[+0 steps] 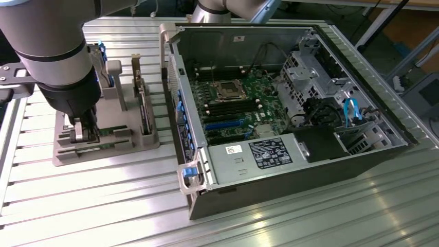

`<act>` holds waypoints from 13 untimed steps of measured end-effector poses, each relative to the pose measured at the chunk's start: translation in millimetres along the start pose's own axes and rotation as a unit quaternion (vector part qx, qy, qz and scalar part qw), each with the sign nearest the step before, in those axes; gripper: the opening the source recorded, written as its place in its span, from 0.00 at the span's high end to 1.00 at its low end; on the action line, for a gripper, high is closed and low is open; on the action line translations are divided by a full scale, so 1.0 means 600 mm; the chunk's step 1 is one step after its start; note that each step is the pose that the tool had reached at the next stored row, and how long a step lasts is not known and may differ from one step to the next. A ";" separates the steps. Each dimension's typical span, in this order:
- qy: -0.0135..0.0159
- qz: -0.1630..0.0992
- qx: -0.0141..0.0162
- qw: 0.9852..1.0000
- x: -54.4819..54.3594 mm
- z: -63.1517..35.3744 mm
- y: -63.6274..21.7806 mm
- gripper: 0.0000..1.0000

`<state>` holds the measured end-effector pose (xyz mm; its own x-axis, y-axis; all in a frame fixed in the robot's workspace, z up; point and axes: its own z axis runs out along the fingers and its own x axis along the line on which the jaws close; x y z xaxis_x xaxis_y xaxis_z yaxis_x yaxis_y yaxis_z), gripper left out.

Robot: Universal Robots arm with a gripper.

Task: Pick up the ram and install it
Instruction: 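Pick up the ram and move it above insertion slot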

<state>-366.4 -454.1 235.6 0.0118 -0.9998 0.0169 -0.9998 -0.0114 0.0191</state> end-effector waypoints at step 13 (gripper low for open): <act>0.000 0.000 0.000 1.000 0.000 0.019 0.000 0.75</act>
<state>-366.3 -454.3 224.5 0.0117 -0.9998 0.0170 -0.9997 -0.0114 0.0192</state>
